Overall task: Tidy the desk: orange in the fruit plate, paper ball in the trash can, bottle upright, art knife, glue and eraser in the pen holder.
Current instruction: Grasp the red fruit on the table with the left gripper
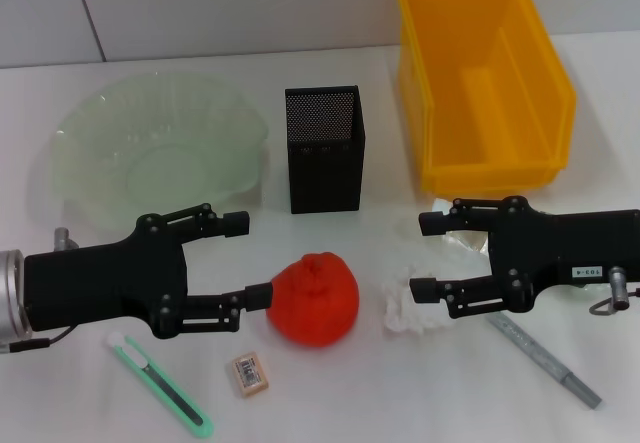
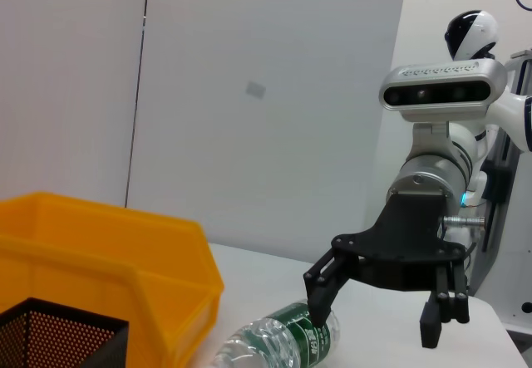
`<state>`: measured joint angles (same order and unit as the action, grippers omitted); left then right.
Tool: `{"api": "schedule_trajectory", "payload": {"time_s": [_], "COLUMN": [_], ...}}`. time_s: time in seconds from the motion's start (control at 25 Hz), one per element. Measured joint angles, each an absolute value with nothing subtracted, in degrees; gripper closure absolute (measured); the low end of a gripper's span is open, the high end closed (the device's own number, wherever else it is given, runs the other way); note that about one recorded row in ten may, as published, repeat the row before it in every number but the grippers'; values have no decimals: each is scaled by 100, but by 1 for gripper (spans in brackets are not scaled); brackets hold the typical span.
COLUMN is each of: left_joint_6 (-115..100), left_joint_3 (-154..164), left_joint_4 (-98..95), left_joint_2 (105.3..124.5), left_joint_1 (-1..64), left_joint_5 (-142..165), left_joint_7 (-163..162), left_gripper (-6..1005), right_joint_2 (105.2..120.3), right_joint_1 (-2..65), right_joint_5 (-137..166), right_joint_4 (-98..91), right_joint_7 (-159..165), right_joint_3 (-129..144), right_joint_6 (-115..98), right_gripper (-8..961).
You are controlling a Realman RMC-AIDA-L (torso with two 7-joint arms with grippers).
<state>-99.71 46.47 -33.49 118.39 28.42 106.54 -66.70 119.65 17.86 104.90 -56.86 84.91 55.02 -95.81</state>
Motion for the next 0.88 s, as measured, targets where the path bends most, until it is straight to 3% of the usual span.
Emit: {"api": "schedule_trajectory", "payload": {"time_s": [0.88], "left_joint_6": [-10033], "left_joint_3": [4665], "left_joint_4": [-3349], "left_joint_2": [11846], "left_joint_1": [2804], "left_joint_5": [10502], "left_joint_7": [-6639], "left_gripper": [137], "right_joint_2": [11962], "right_joint_1": [1786], "right_joint_5": [10483], "right_joint_4": [-5645], "right_joint_7": [8456], "right_joint_3": [5519], "right_joint_6": [-9580], "right_gripper": [116]}}
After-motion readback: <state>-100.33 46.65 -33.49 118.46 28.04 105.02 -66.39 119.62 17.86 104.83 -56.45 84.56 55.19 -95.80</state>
